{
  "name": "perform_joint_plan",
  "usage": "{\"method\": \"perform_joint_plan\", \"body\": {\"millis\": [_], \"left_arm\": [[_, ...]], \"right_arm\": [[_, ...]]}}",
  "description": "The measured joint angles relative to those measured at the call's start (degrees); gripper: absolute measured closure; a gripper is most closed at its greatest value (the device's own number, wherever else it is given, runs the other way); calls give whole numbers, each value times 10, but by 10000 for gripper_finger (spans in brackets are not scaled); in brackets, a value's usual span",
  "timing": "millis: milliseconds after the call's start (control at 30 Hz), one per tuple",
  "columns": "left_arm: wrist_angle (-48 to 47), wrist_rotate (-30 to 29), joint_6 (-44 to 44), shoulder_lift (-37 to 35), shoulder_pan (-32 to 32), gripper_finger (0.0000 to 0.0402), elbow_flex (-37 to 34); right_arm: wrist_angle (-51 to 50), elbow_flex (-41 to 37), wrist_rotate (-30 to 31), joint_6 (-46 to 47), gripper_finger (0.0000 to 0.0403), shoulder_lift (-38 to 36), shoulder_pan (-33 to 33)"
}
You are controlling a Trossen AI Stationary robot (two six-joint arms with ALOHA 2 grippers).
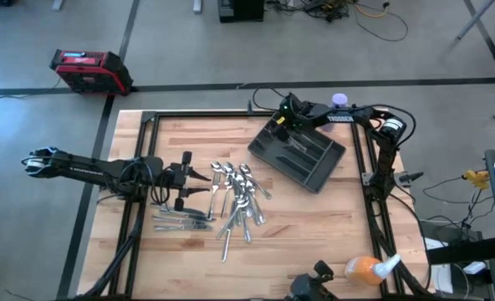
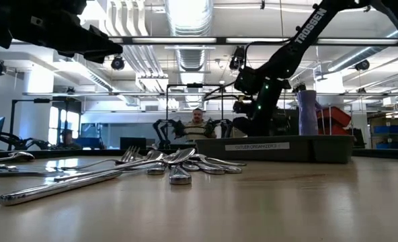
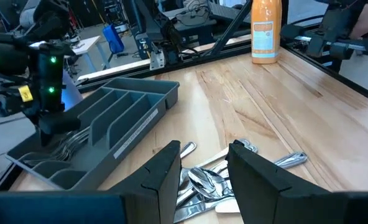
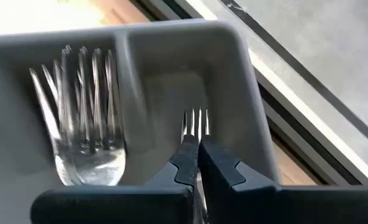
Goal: Sort silverware
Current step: Put the fork into the top left compartment of the silverware tray
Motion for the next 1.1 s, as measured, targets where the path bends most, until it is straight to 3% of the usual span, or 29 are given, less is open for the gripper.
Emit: {"method": "perform_joint_plan", "body": {"millis": [267,400,567,667,800,867,1100], "left_arm": [[-22,-1,2,-1,0,283,0],[-33,-1,2,-1,0,283,0],[-33,-2,19,0,0,283,0],[-29,-25,30,-1,0,283,0],[-21,-134,19,-13,1,283,4],[-31,-157,18,-32,2,283,5],[-66,-142,13,-164,1,283,5]], "right_arm": [[-3,3,-60,-45,403,-40,45],[-20,3,-62,-56,403,-64,124],[-5,3,-67,-1,387,-71,260],[60,3,-28,49,351,-52,339],[211,5,42,88,302,-8,415],[257,21,72,119,289,24,438],[179,186,145,234,291,164,465]]}}
